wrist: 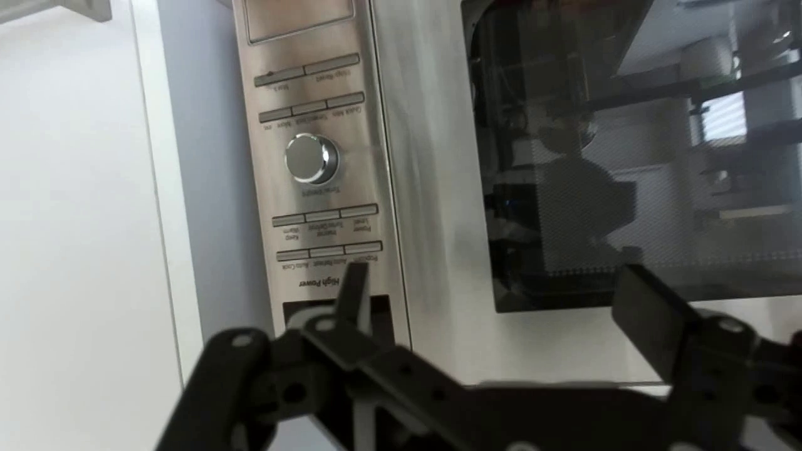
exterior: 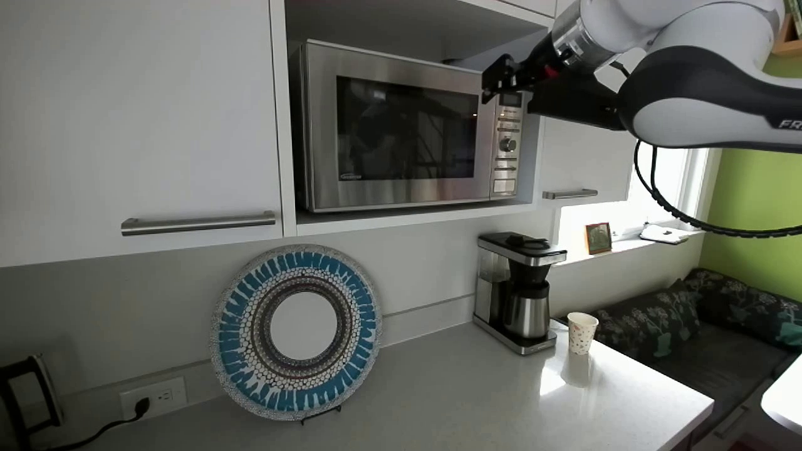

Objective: Pick up the white plate from the kitchen counter and put it in the microwave, close the microwave door fully

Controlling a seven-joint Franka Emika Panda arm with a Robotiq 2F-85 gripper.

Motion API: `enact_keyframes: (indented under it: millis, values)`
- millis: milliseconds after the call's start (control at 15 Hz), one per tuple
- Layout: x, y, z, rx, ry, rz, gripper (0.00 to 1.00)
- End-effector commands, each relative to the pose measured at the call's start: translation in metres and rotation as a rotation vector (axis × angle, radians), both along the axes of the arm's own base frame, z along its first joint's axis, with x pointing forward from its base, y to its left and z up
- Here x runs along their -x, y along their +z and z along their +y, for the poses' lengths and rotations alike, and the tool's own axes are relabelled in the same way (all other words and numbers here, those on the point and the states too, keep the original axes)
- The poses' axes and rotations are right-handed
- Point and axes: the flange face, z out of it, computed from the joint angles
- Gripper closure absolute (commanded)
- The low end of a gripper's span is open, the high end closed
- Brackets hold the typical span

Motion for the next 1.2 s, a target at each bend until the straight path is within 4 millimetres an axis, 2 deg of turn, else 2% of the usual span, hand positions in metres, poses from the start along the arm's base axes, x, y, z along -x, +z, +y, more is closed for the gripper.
enact_keyframes:
  millis: [0,333,800,867,1133]
  values:
    - [0.026,-0.006,-0.005,0.047,0.083,0.130,0.00]
    - [0.051,-0.003,-0.008,0.167,0.128,0.250,0.00]
    - [0.087,0.001,-0.008,0.289,0.083,0.362,0.00]
    - [0.075,0.006,-0.006,0.268,0.092,0.328,0.00]
    - [0.082,0.007,-0.005,0.285,0.083,0.335,0.00]
